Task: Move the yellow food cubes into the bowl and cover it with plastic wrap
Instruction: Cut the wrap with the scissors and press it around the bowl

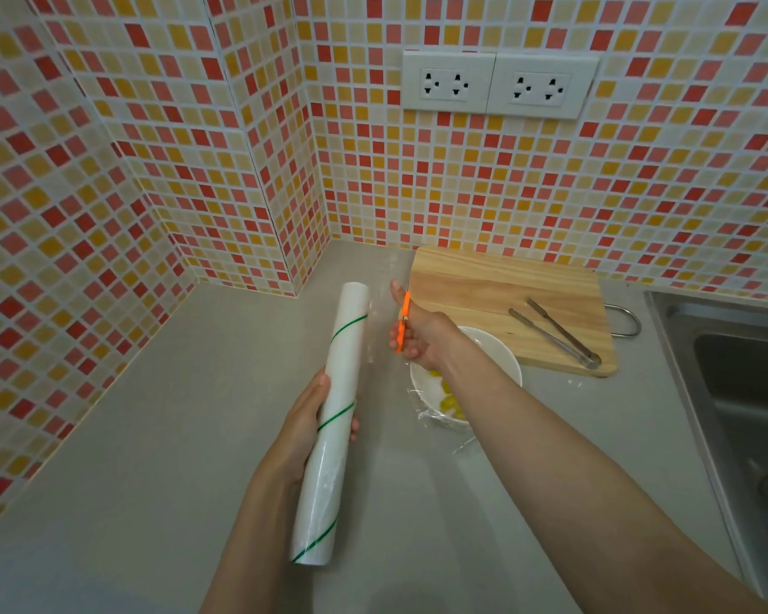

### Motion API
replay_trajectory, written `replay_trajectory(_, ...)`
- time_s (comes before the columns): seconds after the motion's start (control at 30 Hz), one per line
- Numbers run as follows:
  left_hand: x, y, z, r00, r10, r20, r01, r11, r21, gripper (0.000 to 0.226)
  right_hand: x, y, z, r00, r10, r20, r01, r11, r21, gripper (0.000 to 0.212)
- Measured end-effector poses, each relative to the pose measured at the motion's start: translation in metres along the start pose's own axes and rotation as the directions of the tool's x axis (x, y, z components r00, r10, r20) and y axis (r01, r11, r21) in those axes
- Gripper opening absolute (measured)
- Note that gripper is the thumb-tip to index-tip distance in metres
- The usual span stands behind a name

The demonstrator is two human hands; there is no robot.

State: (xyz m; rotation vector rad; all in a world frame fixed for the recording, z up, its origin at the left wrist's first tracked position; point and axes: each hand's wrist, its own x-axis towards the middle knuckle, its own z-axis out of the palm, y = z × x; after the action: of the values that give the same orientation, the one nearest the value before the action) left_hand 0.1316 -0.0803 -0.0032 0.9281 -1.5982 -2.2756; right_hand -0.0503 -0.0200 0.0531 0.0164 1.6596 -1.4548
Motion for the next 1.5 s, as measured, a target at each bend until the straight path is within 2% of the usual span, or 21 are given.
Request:
replay_trajectory(0.07,0.003,0.001,-0.002,0.999,0.024,-0.026,-0.022,0.996,0.087,0.047,-0.008,-0.005,-0.004,0.997,0.002,0.071,0.003,0.997,-0.071,0.064)
replay_trajectory(0.13,0.011,0.002,-0.003,0.998,0.055,-0.031,-0.045,0.962,0.269,0.05,-0.016,-0.006,-0.015,0.995,-0.079,0.061,0.087,0.986,-0.139,0.06)
replay_trajectory(0.23,0.023,-0.001,0.0,0.996,0.078,-0.041,-0.041,0.822,0.568,0.059,-0.029,0.005,-0.056,0.938,-0.329,-0.111,0.298,0.927,-0.227,0.044)
replay_trajectory(0.33,0.032,-0.006,0.009,0.989,0.124,-0.084,-0.021,0.672,0.74,0.063,-0.042,0.032,-0.118,0.818,-0.483,-0.312,0.355,0.851,-0.388,0.037)
replay_trajectory(0.4,0.035,-0.011,0.017,0.98,0.175,-0.1,-0.032,0.624,0.781,0.064,-0.052,0.057,-0.156,0.743,-0.529,-0.41,0.284,0.804,-0.522,0.043)
replay_trajectory(0.47,0.035,-0.015,0.023,0.969,0.22,-0.109,-0.04,0.581,0.813,0.064,-0.063,0.083,-0.18,0.7,-0.536,-0.472,0.155,0.759,-0.632,0.047)
replay_trajectory(0.63,0.028,-0.019,0.033,0.943,0.295,-0.151,-0.005,0.468,0.884,0.065,-0.074,0.128,-0.2,0.672,-0.607,-0.424,-0.034,0.547,-0.837,0.019)
replay_trajectory(0.7,0.025,-0.018,0.038,0.937,0.308,-0.167,0.022,0.424,0.905,0.066,-0.075,0.134,-0.197,0.643,-0.642,-0.418,-0.119,0.456,-0.882,0.024)
replay_trajectory(0.83,0.025,-0.016,0.044,0.934,0.291,-0.206,0.109,0.317,0.942,0.063,-0.072,0.134,-0.191,0.691,-0.647,-0.321,-0.236,0.218,-0.947,0.026)
replay_trajectory(0.97,0.024,-0.014,0.049,0.93,0.279,-0.238,0.146,0.314,0.938,0.061,-0.073,0.127,-0.183,0.734,-0.608,-0.302,-0.284,0.13,-0.95,0.023)
replay_trajectory(1.03,0.02,-0.014,0.054,0.897,0.398,-0.192,0.068,0.305,0.95,0.059,-0.072,0.127,-0.18,0.753,-0.584,-0.305,-0.306,0.099,-0.947,0.023)
replay_trajectory(1.1,0.014,-0.014,0.062,0.839,0.538,-0.08,-0.13,0.342,0.931,0.056,-0.072,0.125,-0.178,0.771,-0.561,-0.301,-0.323,0.064,-0.944,0.023)
replay_trajectory(1.13,0.01,-0.014,0.067,0.82,0.571,-0.044,-0.218,0.382,0.898,0.055,-0.073,0.124,-0.177,0.78,-0.548,-0.3,-0.323,0.058,-0.945,0.022)
replay_trajectory(1.2,0.004,-0.018,0.079,0.837,0.545,-0.048,-0.296,0.526,0.797,0.058,-0.074,0.119,-0.175,0.787,-0.53,-0.317,-0.315,0.098,-0.944,0.021)
replay_trajectory(1.3,0.004,-0.026,0.099,0.925,0.344,-0.159,-0.205,0.808,0.553,0.059,-0.073,0.103,-0.172,0.735,-0.61,-0.295,-0.209,0.21,-0.955,0.026)
replay_trajectory(1.37,0.007,-0.03,0.105,0.952,0.247,-0.18,-0.158,0.902,0.403,0.056,-0.068,0.091,-0.166,0.724,-0.653,-0.223,0.024,0.347,-0.938,0.042)
replay_trajectory(1.43,0.012,-0.033,0.106,0.967,0.167,-0.19,-0.097,0.939,0.331,0.06,-0.063,0.079,-0.154,0.786,-0.598,-0.153,0.274,0.559,-0.782,0.06)
replay_trajectory(1.5,0.019,-0.032,0.104,0.979,0.092,-0.181,-0.045,0.967,0.25,0.06,-0.057,0.074,-0.142,0.853,-0.513,-0.098,0.361,0.715,-0.599,0.068)
